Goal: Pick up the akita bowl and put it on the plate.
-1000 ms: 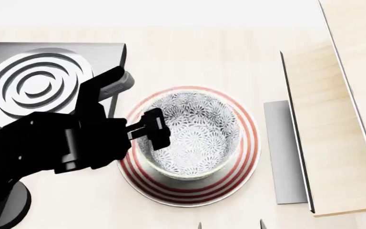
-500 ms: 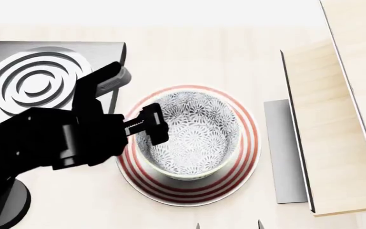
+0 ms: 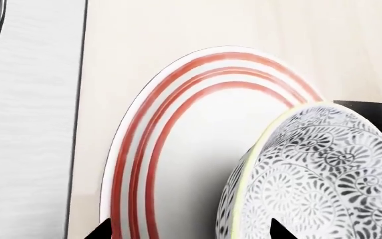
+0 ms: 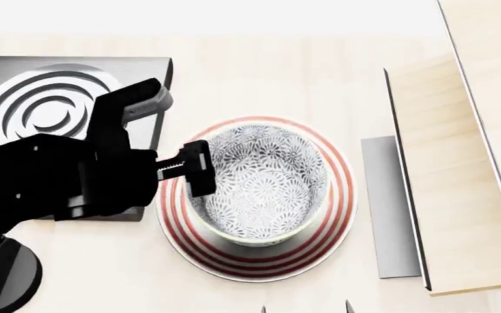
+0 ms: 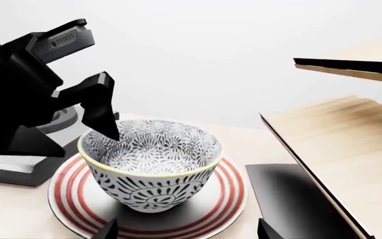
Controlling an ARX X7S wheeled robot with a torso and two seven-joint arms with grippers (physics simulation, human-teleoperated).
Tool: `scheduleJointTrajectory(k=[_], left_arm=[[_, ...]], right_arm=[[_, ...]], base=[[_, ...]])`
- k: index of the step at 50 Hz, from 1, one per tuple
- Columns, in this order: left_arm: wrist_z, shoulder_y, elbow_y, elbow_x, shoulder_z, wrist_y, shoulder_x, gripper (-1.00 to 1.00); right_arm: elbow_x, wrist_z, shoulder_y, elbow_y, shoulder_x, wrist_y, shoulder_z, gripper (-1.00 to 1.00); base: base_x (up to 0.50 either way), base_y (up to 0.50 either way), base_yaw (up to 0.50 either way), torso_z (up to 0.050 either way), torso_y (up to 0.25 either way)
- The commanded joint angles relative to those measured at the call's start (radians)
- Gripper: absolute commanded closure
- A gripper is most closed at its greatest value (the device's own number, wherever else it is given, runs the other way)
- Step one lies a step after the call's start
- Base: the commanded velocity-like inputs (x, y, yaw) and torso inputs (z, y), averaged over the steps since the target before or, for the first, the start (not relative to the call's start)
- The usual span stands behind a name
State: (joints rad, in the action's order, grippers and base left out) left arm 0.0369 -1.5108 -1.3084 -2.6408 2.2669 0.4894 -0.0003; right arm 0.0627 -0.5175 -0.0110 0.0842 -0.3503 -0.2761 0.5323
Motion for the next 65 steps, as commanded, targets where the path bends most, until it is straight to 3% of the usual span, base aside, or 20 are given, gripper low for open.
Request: scheduleJointTrajectory(k=[1,19,29,42,48,54,58,64,65], left_arm=[[0.072,-0.031,0.0,-0.154,0.216,-0.016,-0.001,-1.0],[0.096,-0.121,0.029,-0.12,0.29,-0.108,-0.013,-1.0],[-0.111,-0.428,0.863,-0.016,0.245,-0.612,-0.289,-1.0],[-0.359,-0.662,1.441,0.237,0.28,-0.99,-0.515,-1.0],[-0.455,-0.733,1.599,0.354,0.312,-1.066,-0.576,-1.0],[-0.611,-0.777,1.777,0.569,0.377,-1.183,-0.663,-1.0],[-0.739,-0.774,1.843,0.75,0.426,-1.25,-0.721,-1.0],[-0.842,-0.751,1.855,0.901,0.461,-1.278,-0.778,-1.0],[-0.817,-0.75,1.864,0.896,0.455,-1.287,-0.8,-1.0]], right_arm=[[-0.004,-0.003,0.0,0.001,0.001,0.002,0.006,-1.0],[-0.013,-0.014,-0.011,0.036,-0.009,0.013,0.008,-1.0],[-0.016,-0.022,-0.017,0.056,-0.015,0.016,0.007,-1.0],[-0.015,-0.024,-0.016,0.048,-0.016,0.01,0.009,-1.0],[-0.016,-0.026,-0.013,0.043,-0.013,0.01,0.011,-1.0],[-0.014,-0.03,-0.016,0.049,-0.017,0.01,0.009,-1.0],[-0.014,-0.035,-0.015,0.056,-0.019,0.014,0.005,-1.0],[-0.018,-0.042,-0.015,0.068,-0.023,0.023,-0.001,-1.0],[-0.022,-0.046,-0.015,0.069,-0.024,0.024,-0.003,-1.0]], base=[[0.0,0.0,0.0,0.0,0.0],[0.0,0.0,0.0,0.0,0.0],[0.0,0.0,0.0,0.0,0.0],[0.0,0.0,0.0,0.0,0.0],[0.0,0.0,0.0,0.0,0.0],[0.0,0.0,0.0,0.0,0.0],[0.0,0.0,0.0,0.0,0.0],[0.0,0.0,0.0,0.0,0.0],[0.0,0.0,0.0,0.0,0.0]])
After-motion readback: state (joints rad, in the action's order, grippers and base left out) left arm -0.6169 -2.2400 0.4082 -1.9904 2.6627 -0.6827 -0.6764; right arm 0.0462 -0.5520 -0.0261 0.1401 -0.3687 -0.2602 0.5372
